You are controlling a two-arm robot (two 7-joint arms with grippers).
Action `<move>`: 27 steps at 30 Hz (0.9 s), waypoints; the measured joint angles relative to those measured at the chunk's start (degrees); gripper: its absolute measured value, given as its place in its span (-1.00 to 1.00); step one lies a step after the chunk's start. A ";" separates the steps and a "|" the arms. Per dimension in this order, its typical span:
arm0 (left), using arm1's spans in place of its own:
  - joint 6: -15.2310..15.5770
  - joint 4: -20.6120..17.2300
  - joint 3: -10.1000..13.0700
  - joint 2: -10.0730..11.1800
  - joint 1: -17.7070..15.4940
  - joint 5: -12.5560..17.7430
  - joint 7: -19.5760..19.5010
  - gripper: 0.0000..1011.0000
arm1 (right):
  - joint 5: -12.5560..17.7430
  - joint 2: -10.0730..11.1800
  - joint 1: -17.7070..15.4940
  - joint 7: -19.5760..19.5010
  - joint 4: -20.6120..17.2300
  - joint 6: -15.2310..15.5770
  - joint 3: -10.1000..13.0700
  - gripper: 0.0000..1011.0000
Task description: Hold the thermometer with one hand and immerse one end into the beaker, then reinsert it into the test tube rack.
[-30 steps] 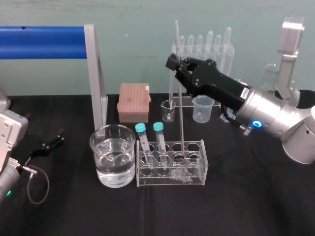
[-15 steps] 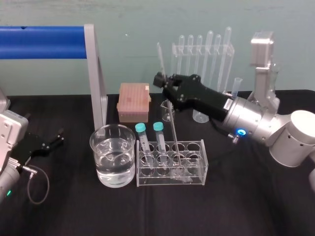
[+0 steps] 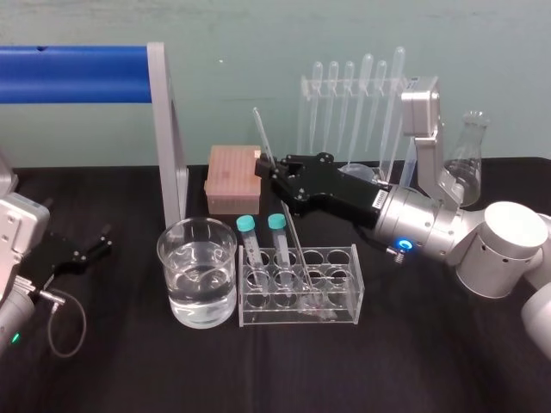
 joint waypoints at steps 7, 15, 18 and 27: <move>0.00 0.00 0.00 0.00 0.00 0.00 0.00 0.99 | -1.61 -0.02 0.24 0.07 0.27 0.16 -0.36 -0.89; 0.00 0.00 0.00 0.00 0.00 0.00 0.00 0.99 | -1.65 -0.01 0.25 0.09 0.30 0.15 -0.39 -0.89; 0.00 0.00 0.00 0.00 0.00 0.00 0.00 0.99 | -1.60 -0.02 0.25 0.08 0.31 0.16 -0.39 -0.89; 0.00 0.00 0.00 0.00 0.00 0.00 0.00 0.99 | -1.53 -0.01 0.22 0.06 0.32 0.20 -0.36 -0.39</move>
